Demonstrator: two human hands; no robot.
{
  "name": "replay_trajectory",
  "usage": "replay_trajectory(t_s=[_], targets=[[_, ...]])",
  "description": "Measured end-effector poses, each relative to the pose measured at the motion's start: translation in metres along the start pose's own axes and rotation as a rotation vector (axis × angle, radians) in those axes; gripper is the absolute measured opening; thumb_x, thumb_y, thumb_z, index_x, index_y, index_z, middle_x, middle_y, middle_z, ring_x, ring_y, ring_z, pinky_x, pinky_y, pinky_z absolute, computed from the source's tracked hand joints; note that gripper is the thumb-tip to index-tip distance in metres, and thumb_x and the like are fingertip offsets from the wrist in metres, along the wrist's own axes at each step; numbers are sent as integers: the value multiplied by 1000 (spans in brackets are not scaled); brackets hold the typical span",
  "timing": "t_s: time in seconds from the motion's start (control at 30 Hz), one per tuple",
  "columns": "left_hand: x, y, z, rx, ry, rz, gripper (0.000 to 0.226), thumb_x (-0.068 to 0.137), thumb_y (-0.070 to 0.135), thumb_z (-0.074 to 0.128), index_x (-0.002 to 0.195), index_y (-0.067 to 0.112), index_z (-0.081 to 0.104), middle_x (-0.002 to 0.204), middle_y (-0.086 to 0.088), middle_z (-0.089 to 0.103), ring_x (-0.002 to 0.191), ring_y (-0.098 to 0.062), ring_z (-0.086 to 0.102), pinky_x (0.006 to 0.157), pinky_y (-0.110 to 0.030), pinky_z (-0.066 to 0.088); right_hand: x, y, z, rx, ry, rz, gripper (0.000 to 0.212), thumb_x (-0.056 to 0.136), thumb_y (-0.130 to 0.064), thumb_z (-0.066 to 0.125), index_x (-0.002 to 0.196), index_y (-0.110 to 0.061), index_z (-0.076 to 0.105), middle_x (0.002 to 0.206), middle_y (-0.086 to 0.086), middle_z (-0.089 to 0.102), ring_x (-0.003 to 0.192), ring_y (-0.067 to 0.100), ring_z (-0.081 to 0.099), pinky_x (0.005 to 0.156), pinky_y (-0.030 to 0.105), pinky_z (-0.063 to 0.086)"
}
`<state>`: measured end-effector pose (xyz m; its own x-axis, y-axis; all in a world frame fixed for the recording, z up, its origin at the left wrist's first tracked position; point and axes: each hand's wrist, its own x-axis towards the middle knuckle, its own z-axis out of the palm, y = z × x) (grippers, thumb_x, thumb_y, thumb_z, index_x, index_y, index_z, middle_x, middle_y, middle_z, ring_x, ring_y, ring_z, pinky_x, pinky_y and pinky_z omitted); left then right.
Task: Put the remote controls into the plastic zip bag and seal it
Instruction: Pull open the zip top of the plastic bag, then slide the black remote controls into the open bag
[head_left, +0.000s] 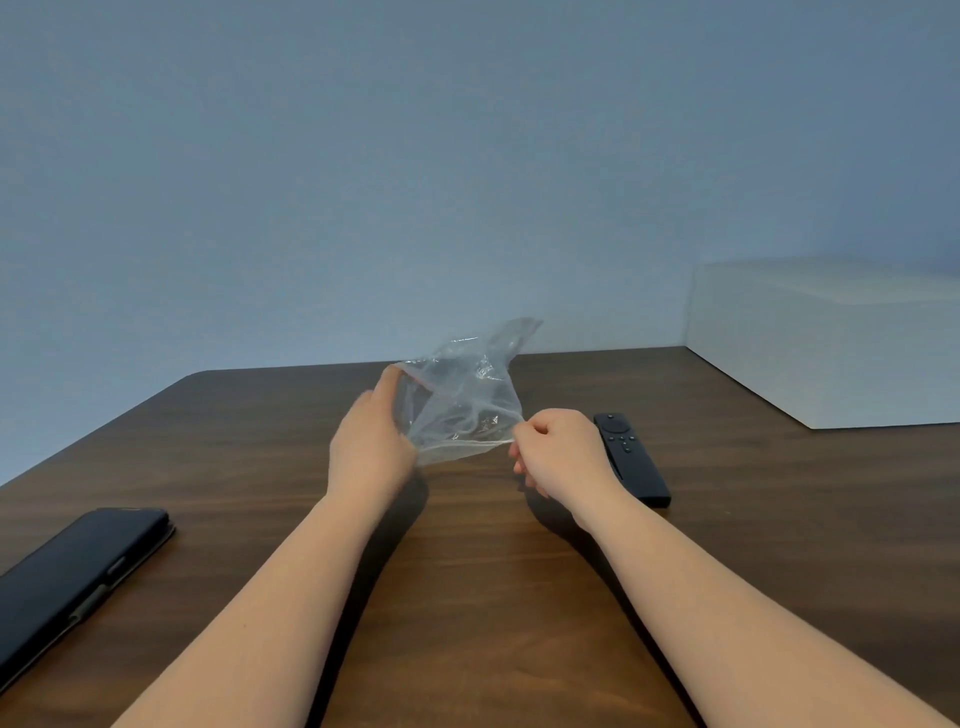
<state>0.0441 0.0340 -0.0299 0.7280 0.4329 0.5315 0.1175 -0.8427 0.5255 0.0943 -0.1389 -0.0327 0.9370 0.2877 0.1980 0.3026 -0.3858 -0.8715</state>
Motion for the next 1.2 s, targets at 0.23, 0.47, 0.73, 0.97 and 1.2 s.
replay_trajectory(t_s=[0.23,0.47,0.73,0.97,1.2], targets=[[4,-10,-12,-93,296,8,41,77,-7,43,109,8,64,104,-9,57,86,-17,47,75,-28,35,3,3,-4,-311,31,-71,41,92,-20,46,54,-12,32,54,3,37,49,17,34,50,30,32],[3,-8,-12,-58,347,98,31,80,-2,50,106,4,65,106,-10,63,94,-27,58,79,-31,43,2,4,-21,-539,167,-62,44,92,-56,38,81,-19,58,72,-2,61,71,19,58,63,34,49],[-2,-8,-7,87,186,289,43,74,-5,54,113,10,61,111,-8,66,98,-28,48,76,-31,39,-4,8,-30,-893,-27,75,46,90,-49,49,129,-24,47,129,8,51,119,31,47,93,41,42],[-7,-5,-1,93,-62,442,25,78,4,56,94,15,72,93,0,71,88,-18,54,74,-26,43,-3,13,-24,-856,-103,113,41,87,-29,53,127,-25,44,121,9,56,108,32,55,76,38,49],[-8,-4,6,91,-214,417,29,82,8,53,107,15,66,99,-3,68,96,-21,55,84,-31,46,-4,5,-28,-608,167,-58,29,90,-25,50,117,-17,56,107,7,63,90,25,60,67,34,49]])
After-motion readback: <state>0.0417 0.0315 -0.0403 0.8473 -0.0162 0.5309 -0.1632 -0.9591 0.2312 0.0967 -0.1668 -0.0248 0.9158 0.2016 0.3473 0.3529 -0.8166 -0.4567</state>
